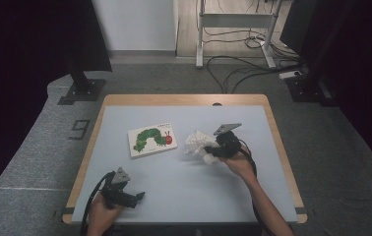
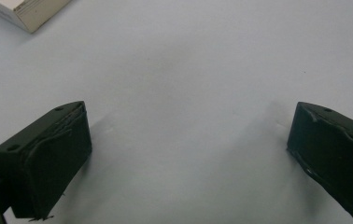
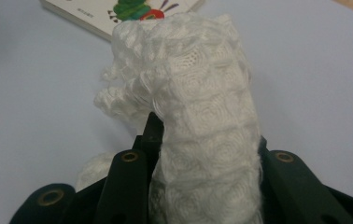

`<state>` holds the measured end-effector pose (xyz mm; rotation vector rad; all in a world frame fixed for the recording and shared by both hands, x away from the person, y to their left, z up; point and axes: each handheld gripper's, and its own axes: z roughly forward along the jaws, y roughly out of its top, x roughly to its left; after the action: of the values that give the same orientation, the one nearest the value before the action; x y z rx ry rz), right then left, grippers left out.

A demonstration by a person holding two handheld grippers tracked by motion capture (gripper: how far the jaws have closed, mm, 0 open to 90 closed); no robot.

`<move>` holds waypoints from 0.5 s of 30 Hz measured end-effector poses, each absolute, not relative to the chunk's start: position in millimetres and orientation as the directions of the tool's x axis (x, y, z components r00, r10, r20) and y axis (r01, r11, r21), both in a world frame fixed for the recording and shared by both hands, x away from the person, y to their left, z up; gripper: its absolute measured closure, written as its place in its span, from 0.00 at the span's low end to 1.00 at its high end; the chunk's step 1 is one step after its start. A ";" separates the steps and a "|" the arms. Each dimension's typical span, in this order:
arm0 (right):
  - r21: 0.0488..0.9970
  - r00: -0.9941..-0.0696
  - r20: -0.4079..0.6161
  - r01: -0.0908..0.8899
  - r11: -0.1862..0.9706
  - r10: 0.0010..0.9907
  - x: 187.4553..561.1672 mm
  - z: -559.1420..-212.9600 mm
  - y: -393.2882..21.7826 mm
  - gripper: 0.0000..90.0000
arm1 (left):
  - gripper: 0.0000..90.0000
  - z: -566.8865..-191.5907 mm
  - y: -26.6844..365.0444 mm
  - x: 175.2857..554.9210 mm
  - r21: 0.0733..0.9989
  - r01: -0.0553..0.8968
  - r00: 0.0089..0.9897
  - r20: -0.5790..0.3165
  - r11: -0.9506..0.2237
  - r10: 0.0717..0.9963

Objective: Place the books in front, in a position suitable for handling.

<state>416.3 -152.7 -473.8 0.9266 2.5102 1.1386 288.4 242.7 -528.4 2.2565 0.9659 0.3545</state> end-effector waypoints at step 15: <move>0.755 -0.771 0.015 0.427 0.498 0.637 394.6 -461.3 -173.1 0.70 | 0.00 -528.4 242.6 288.4 0.659 0.546 0.691 -0.006 -0.517 0.723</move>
<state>394.6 -173.1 -461.3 0.9018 2.4794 1.1382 288.4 242.6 -528.4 2.2555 0.9672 0.3562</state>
